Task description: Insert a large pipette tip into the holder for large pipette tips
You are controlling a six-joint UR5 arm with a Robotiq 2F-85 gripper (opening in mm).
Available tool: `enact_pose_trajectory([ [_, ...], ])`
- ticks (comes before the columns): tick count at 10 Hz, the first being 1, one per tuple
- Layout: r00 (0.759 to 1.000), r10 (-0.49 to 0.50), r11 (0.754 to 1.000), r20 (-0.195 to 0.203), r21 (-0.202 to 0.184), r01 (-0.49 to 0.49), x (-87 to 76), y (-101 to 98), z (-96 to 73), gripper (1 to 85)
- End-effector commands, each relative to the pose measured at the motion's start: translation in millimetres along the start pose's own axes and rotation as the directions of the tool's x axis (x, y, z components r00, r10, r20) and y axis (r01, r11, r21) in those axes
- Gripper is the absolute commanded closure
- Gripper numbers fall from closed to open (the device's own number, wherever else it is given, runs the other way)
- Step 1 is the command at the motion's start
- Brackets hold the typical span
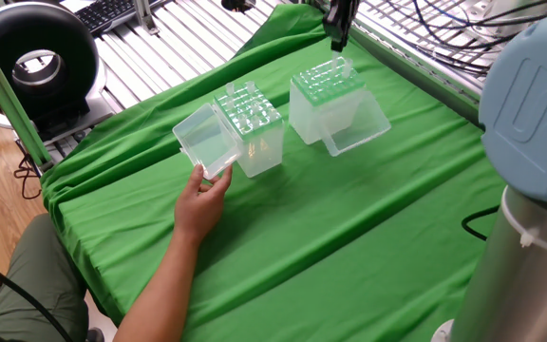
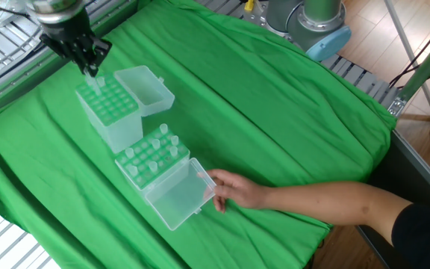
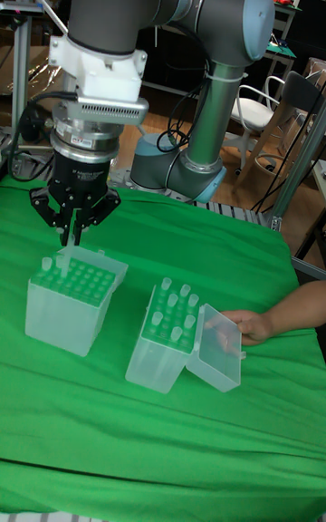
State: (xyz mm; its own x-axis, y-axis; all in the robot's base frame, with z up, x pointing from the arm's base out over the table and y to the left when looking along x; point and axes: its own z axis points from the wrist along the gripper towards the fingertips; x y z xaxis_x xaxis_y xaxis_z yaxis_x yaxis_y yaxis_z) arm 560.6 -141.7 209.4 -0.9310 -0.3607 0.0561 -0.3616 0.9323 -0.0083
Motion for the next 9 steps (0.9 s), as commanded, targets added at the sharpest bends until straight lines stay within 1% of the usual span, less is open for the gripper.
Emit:
enact_pose_trajectory([
  [1,1.0,0.002,1.0,0.001,-0.002,-0.002,2.8,2.5,-14.4,84.7],
  [2,1.0,-0.011,1.0,0.017,0.003,0.011,-1.5,1.3,-14.5,84.7],
  [5,0.994,-0.039,0.999,0.105,0.01,0.038,-24.5,0.4,-15.9,84.7],
  [6,0.991,-0.043,0.999,0.128,0.025,0.04,-30.7,-3.3,-16.7,84.7],
  [7,0.985,-0.048,0.998,0.163,0.037,0.043,-40.0,-5.7,-18.1,84.7],
  [8,0.978,-0.056,0.997,0.203,0.056,0.046,-50.5,-9.8,-20.2,84.7],
  [9,0.973,-0.059,0.998,0.221,0.045,0.05,-55.1,-6.6,-21.1,84.7],
])
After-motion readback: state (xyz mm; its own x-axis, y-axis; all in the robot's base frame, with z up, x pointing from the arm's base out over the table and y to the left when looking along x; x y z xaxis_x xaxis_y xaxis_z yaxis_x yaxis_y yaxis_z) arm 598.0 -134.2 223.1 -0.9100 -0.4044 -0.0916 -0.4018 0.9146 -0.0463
